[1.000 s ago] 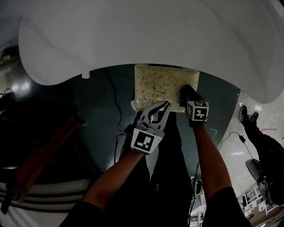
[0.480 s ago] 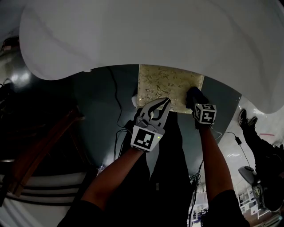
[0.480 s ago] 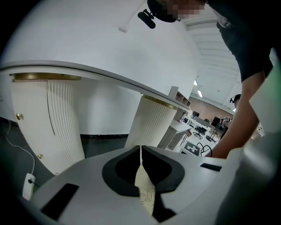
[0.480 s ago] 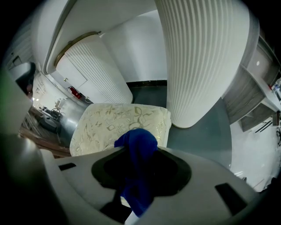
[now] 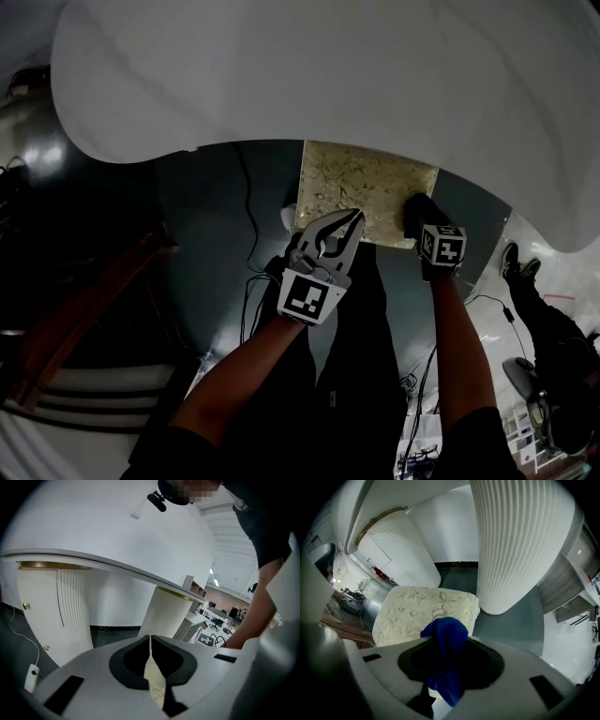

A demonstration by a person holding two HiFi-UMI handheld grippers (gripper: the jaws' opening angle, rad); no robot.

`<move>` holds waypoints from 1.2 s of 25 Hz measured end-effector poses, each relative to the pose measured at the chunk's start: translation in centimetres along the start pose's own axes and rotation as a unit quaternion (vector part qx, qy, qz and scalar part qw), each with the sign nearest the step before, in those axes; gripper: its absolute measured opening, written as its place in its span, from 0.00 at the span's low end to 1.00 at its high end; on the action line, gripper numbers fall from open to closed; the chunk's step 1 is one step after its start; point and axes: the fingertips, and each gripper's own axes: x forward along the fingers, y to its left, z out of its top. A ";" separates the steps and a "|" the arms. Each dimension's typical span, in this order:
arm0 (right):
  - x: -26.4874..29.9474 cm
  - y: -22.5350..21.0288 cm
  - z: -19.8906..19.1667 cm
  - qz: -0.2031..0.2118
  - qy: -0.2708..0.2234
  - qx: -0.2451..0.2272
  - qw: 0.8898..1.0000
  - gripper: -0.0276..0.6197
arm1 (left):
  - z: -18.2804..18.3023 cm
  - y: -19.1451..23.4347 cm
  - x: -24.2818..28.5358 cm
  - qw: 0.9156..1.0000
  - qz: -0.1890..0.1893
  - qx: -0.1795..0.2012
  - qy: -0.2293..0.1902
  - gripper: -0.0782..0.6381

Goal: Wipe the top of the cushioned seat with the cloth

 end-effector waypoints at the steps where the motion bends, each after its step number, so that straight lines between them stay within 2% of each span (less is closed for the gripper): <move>1: 0.0 -0.1 -0.1 -0.004 0.001 0.003 1.000 0.29 | -0.2 0.0 -0.1 1.000 -0.001 0.000 0.000 0.14; 6: 0.1 -2.4 -1.1 -0.049 0.005 0.044 0.998 0.29 | -1.7 0.5 -1.4 1.000 -0.002 -0.007 0.004 0.14; 9: 0.3 -4.2 -1.9 -0.084 0.009 0.051 0.995 0.29 | -2.7 0.7 -2.3 1.000 -0.005 -0.006 0.012 0.14; 11: -0.9 -4.7 -1.1 -0.106 0.002 0.052 0.993 0.29 | -3.1 1.0 -2.9 1.000 -0.007 -0.012 0.017 0.14; 14: -1.8 -4.0 -0.5 -0.111 -0.014 0.054 0.992 0.29 | -3.4 1.6 -4.0 1.000 -0.006 -0.008 0.015 0.14; 17: -2.1 -1.5 0.0 -0.096 -0.024 0.045 0.994 0.29 | -3.4 2.5 -5.1 1.000 -0.002 -0.010 0.013 0.14; 22: -2.3 5.2 2.5 -0.048 -0.066 0.056 0.995 0.29 | -3.9 4.0 -6.6 1.000 0.004 -0.001 0.013 0.14; 28: 1.1 14.8 2.4 0.043 -0.072 0.031 0.996 0.29 | -6.4 7.3 -8.8 0.999 0.032 0.010 0.032 0.14; 30: 1.4 18.2 2.5 0.081 -0.070 0.036 0.994 0.29 | -6.9 7.9 -9.7 0.999 0.037 0.002 0.033 0.14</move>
